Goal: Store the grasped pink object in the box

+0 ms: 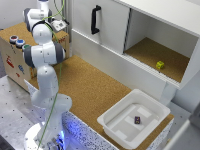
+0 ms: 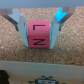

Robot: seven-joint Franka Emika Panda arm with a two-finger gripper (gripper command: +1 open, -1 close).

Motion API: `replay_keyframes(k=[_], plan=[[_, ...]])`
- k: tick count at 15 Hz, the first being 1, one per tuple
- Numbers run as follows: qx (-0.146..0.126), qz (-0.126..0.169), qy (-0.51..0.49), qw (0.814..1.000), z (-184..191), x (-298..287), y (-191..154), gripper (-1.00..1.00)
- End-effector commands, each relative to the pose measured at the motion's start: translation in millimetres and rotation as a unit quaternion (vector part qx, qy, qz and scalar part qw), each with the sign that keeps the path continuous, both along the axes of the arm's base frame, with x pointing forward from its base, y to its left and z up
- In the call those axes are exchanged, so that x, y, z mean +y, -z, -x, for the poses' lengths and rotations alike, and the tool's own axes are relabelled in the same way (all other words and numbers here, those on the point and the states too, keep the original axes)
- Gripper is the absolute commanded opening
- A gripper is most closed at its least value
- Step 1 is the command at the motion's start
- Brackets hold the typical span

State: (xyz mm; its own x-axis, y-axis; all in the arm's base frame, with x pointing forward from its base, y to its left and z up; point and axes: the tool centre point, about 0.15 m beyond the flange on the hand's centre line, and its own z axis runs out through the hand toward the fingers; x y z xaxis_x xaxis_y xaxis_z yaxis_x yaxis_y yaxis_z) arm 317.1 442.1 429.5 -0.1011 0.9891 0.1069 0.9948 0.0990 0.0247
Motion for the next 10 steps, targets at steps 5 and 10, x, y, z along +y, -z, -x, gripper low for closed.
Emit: replay_keyframes(k=[5,10], plan=[[0.001,-0.036,0.152,0.988,-23,-121,-41,-1.00],[-0.017,-0.038,0.294,0.955,-19,-241,-30,-1.00]])
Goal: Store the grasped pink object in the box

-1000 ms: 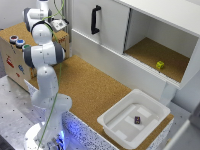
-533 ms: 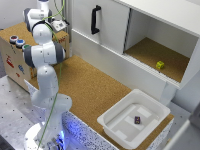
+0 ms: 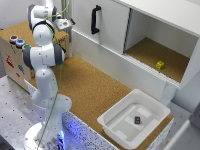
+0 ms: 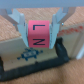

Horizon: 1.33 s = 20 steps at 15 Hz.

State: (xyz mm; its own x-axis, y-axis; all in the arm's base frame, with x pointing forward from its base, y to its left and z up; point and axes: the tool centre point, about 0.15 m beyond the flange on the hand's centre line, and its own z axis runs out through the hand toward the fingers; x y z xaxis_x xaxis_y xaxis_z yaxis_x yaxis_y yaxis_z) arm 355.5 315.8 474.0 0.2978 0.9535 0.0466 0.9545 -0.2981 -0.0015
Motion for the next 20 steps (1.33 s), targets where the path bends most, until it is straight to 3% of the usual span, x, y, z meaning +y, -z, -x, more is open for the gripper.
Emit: replay_keyframes(k=[1,6,11,20], plan=[[-0.051,-0.058,0.125,0.989,22,-138,19,-1.00],[-0.060,-0.045,0.251,0.965,27,-269,55,-1.00],[-0.050,-0.042,0.326,0.943,34,-394,73,-1.00],[-0.022,-0.031,0.433,0.900,12,-628,119,-1.00]])
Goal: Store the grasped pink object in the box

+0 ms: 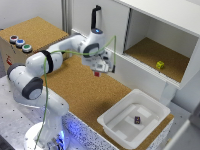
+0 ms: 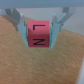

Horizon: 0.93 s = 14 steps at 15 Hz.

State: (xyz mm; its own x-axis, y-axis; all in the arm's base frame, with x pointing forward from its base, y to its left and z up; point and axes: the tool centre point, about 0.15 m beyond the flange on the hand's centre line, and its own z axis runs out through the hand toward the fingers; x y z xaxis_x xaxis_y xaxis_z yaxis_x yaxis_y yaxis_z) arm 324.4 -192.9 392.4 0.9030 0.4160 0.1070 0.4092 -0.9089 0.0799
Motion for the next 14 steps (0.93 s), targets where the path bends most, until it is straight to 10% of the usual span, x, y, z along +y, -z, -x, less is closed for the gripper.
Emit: replay_keyframes(k=[1,14], plan=[[0.014,-0.042,0.030,0.999,-22,-134,44,-1.00],[0.024,-0.091,0.133,0.987,-49,-231,119,-1.00]])
